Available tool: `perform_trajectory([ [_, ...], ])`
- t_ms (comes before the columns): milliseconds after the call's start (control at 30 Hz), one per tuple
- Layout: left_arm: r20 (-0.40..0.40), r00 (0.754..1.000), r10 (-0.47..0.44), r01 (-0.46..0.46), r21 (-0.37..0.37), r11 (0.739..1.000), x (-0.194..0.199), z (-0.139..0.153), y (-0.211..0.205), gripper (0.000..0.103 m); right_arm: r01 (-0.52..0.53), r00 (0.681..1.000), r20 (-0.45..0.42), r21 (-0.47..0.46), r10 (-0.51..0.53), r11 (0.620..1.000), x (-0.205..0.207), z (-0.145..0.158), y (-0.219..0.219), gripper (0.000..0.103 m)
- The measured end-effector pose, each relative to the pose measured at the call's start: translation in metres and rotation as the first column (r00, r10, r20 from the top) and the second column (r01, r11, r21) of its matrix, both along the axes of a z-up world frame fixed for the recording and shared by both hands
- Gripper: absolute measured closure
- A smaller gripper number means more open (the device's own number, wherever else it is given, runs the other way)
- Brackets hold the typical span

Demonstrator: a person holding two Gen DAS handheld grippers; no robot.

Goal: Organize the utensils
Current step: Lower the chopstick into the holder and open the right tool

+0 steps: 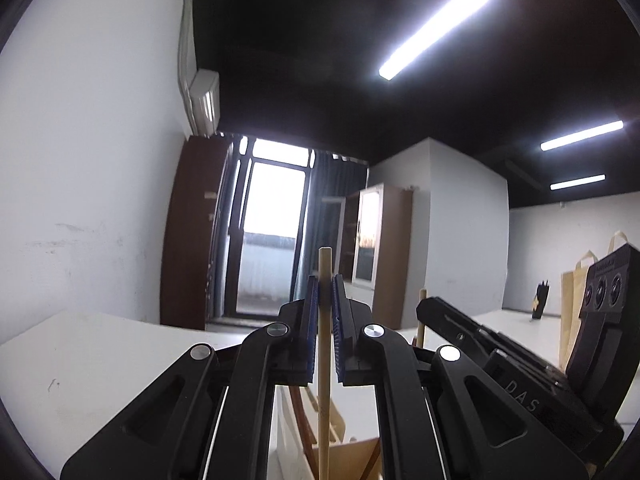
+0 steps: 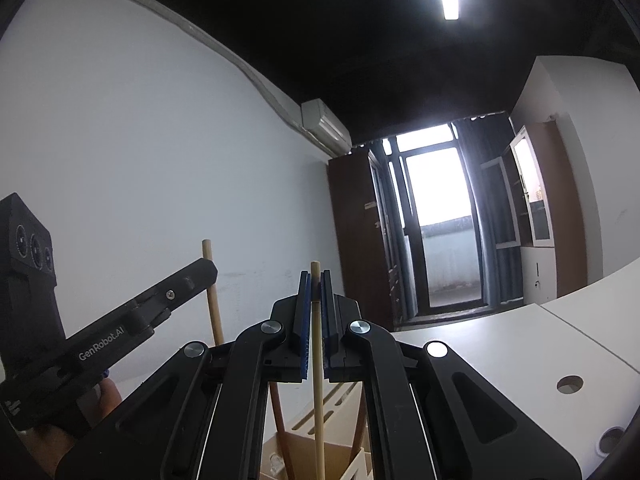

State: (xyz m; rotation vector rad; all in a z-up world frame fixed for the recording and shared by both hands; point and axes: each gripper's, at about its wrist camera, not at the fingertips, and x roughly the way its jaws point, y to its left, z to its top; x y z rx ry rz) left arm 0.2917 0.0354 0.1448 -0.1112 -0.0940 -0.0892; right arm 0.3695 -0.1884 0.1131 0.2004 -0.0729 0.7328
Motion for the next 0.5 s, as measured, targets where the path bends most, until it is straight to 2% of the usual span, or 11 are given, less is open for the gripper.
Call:
perform_trajectory([
  [133,-0.045,0.999,-0.022,0.022,-0.009,1.0,0.006,-0.007,0.008,0.097,-0.013,1.0,-0.024,-0.038,0.012,0.999,-0.002,-0.007,0.003,0.098],
  [267,-0.065,0.997,-0.032,0.032,0.01,0.999,0.007,-0.013,0.012,0.097,-0.011,0.999,-0.032,-0.079,0.009,0.997,-0.005,-0.012,0.005,0.098],
  [500,-0.106,0.994,-0.037,0.041,0.035,0.999,0.001,-0.02,0.017,0.097,-0.01,0.995,-0.095,-0.125,-0.001,0.992,0.0,-0.016,0.005,0.098],
])
